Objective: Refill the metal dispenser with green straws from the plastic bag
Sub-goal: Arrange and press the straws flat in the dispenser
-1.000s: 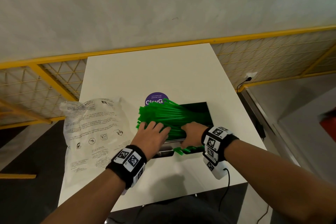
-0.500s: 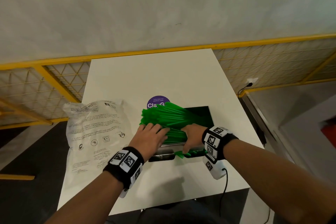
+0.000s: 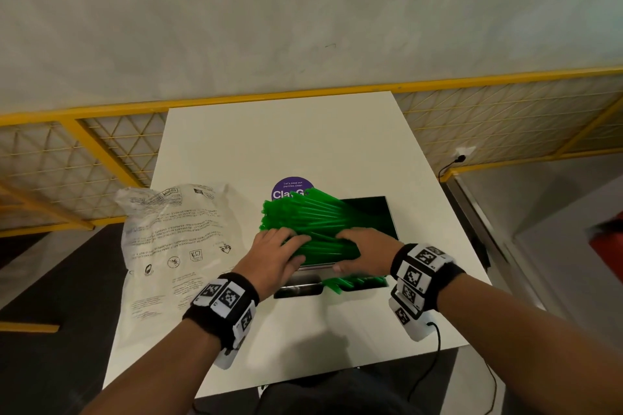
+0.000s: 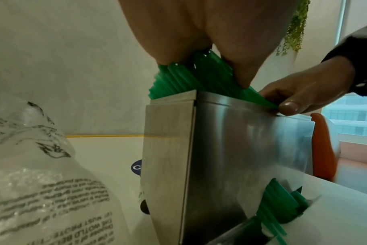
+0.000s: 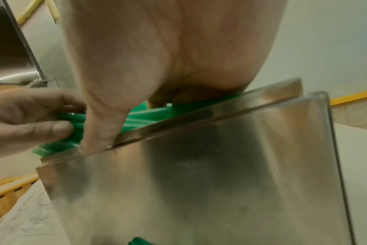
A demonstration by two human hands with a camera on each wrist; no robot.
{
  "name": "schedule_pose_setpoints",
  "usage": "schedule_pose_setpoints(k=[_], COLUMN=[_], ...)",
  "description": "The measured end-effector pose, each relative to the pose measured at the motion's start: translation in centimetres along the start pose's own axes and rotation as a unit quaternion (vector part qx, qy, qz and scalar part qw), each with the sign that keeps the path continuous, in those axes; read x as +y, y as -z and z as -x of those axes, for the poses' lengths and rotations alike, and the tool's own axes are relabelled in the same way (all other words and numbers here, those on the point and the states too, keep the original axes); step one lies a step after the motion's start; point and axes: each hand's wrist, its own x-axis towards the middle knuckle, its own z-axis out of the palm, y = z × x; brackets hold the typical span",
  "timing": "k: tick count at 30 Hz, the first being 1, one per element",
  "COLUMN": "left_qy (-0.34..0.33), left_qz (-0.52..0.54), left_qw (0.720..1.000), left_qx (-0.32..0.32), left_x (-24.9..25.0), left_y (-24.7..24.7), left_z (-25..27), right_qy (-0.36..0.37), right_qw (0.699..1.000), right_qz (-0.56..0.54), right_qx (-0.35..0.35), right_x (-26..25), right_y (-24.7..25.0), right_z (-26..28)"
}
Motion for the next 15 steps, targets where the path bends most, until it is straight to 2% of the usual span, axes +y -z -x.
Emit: schedule_pose_setpoints(k=[2,4,6,8,10,11,13,15], left_qy=[-0.007,0.015,0.106,0.261,0.412,0.46,0.497,0.493], left_qz=[0.019,0.025,0.026,0.098,0.196,0.237,0.295,0.315], left_qw=[1.0,0.997,0.986,0.947,0.881,0.85,0.814,0.81], left_qx=[0.02,0.07,0.129,0.159,0.126,0.098,0.054,0.038], left_x=[0.1,0.1,0.2,0.1,0.0,0.0,0.0,0.2], left_y=[0.5,1.2,2.3,3.4,4.0,4.1,4.1,4.1], left_z=[0.3,0.6,1.0,1.4,1.5,1.4,0.8,0.1], right_qy=[0.0,-0.004,-0.005,0.0,0.005,0.006,0.011,0.028], right_qw=[1.0,1.0,0.999,0.998,0.996,0.996,0.992,0.982], right_qz=[0.002,0.002,-0.012,-0.024,-0.017,-0.005,0.018,0.017], right_qx=[0.022,0.029,0.039,0.061,0.083,0.094,0.125,0.186], right_x=[0.3,0.7,0.9,0.9,0.7,0.6,0.4,0.0], right_y=[0.0,0.0,-0.2,-0.7,-1.2,-1.4,-1.8,-2.0], right_z=[0.3,0.6,0.9,1.1,1.1,1.1,1.0,0.9])
